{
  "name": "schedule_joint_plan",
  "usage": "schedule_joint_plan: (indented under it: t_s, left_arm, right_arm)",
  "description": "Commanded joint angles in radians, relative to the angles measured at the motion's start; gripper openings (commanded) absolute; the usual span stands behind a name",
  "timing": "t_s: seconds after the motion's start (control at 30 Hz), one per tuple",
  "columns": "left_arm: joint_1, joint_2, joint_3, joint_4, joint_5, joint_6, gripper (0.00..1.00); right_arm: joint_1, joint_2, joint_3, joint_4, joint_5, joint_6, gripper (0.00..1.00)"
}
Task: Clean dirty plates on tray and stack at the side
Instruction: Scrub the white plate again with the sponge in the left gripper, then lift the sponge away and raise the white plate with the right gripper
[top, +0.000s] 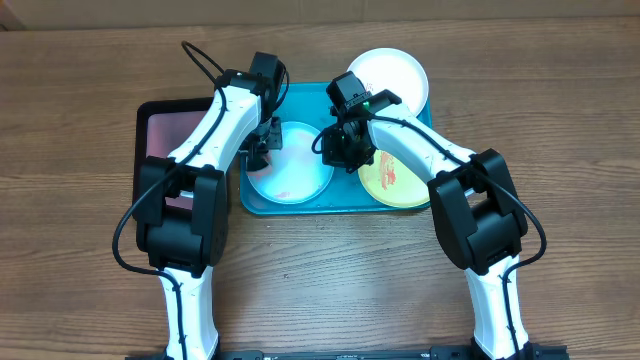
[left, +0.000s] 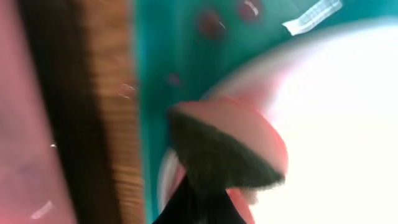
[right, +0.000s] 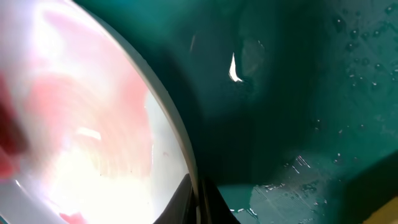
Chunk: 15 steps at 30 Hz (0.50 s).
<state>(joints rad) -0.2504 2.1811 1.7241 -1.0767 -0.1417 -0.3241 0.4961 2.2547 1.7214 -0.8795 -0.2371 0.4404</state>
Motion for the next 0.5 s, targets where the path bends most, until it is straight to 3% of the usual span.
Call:
schedule_joint_plan:
  t_s: [0.0,0.07,0.23,0.33,0.47]
  left_arm:
    - [-0.027,0.023,0.013,-0.027,0.275,0.174,0.04]
    - [-0.043,0.023,0.012,-0.025,0.370,0.240,0.04]
    - [-0.067,0.023,0.012,0.071,0.378,0.257,0.04]
    - [-0.054,0.023,0.037,0.142,0.354,0.138,0.04]
    - [-0.010,0.022,0.168,0.063,0.346,0.065,0.04]
  right_arm:
    - [-0.023,0.008,0.000,-0.012,0.026,0.002,0.04]
    - [-0.024,0.008,0.000,-0.016,0.026,0.002,0.04]
    - [-0.024,0.008,0.000,-0.021,0.025,0.001,0.04]
    - [-0.024,0.008,0.000,-0.025,0.025,0.002,0.04]
    - [-0.024,0.008,0.000,-0.031,0.021,0.002,0.04]
